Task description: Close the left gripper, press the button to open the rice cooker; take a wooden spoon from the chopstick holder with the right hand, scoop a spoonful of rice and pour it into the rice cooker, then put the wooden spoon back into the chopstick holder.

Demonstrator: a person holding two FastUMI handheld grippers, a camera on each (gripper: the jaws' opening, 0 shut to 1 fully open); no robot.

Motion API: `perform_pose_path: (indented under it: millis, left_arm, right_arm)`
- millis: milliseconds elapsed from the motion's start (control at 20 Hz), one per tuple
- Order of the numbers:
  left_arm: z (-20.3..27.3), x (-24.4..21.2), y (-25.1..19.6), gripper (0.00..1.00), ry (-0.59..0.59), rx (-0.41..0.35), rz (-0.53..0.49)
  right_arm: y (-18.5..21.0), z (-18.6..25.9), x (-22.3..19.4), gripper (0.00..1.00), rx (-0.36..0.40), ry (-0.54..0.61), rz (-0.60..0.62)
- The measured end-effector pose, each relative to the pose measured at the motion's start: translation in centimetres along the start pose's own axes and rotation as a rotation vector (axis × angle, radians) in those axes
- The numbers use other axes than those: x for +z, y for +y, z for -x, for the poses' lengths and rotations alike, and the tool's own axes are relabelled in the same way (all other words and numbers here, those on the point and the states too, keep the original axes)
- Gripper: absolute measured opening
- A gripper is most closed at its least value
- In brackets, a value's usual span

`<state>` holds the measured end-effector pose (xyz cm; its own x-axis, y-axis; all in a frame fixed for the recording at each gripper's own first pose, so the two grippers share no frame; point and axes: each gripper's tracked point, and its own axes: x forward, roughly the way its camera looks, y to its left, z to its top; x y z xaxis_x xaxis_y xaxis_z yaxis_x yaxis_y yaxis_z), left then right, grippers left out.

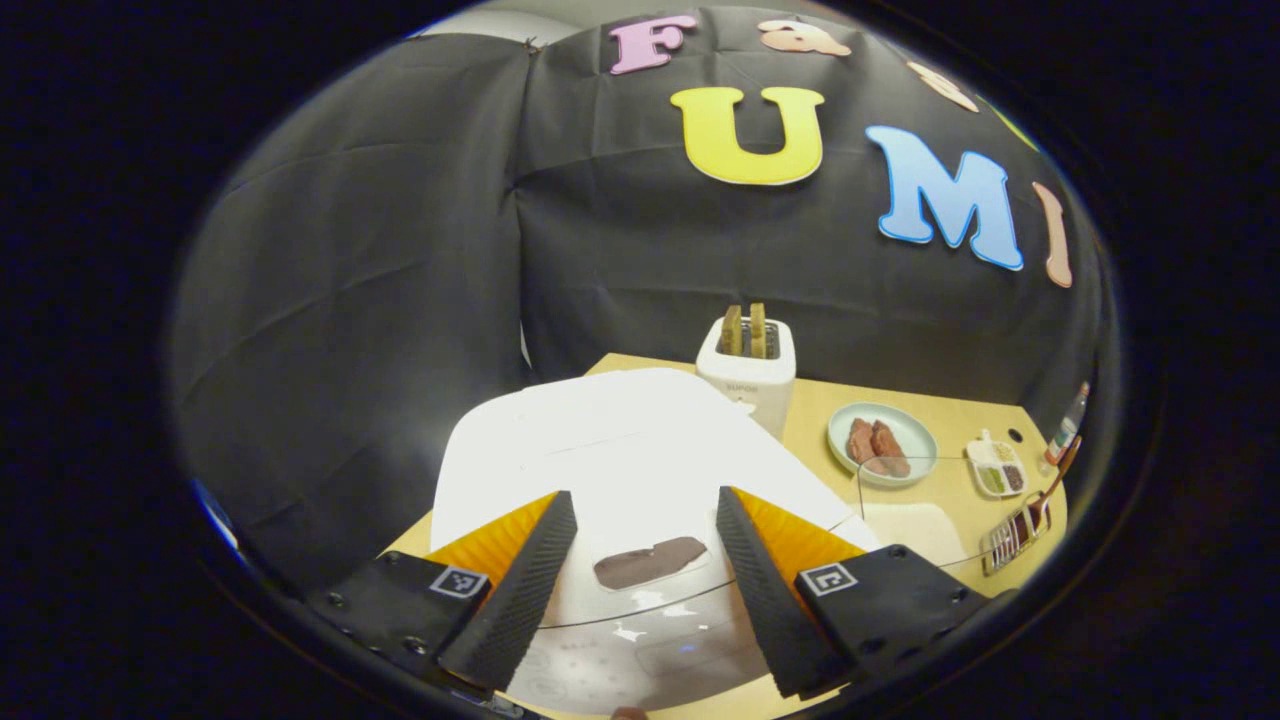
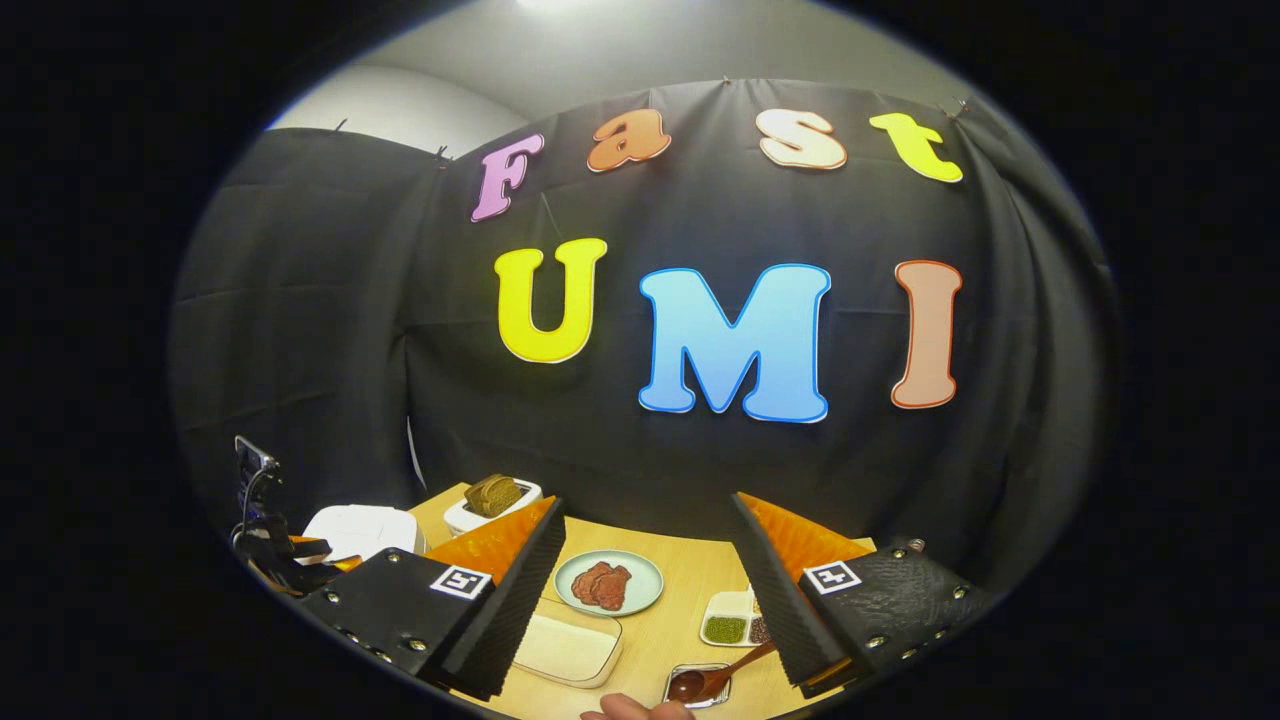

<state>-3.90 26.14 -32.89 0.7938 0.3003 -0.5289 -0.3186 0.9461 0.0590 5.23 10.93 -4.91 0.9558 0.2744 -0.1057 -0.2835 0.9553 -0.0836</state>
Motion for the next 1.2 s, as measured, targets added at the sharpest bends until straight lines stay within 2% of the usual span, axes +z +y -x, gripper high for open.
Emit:
perform_pose_path:
  millis: [250,300,350,450,550,600,850,1000,1200]
  left_arm:
    - [0.3,0.4,0.0,1.00,-0.007,-0.012,0.006]
    - [0.5,0.4,0.2,0.97,-0.008,0.000,0.012]
    - [1.1,1.0,0.4,0.97,-0.027,0.016,0.030]
    - [2.8,3.6,-0.6,0.94,-0.109,0.004,0.064]
    - [4.5,6.8,-2.5,0.96,-0.189,-0.033,0.051]
    - [5.1,8.9,-3.6,0.94,-0.223,-0.053,0.031]
    - [10.3,20.1,-10.3,0.95,-0.404,-0.180,0.016]
    - [14.4,25.7,-14.3,0.97,-0.511,-0.252,-0.008]
    - [18.1,28.5,-20.2,0.94,-0.556,-0.372,-0.004]
  right_arm:
    - [-0.1,0.0,0.5,0.98,-0.004,-0.023,0.002]
    - [-0.2,0.1,0.6,0.98,-0.006,-0.026,0.006]
    - [-0.4,0.1,0.6,0.98,-0.010,-0.024,0.011]
    - [-0.7,0.3,0.3,0.98,-0.018,-0.016,0.000]
    - [-1.0,0.3,0.3,0.98,-0.025,-0.014,-0.037]
    - [-1.1,0.3,0.1,0.98,-0.031,-0.006,-0.052]
    - [-1.8,1.2,0.9,0.98,-0.080,-0.009,-0.099]
    - [-3.3,2.5,2.6,0.98,-0.161,-0.040,-0.076]
    - [-3.4,4.0,5.3,0.98,-0.194,-0.094,-0.080]
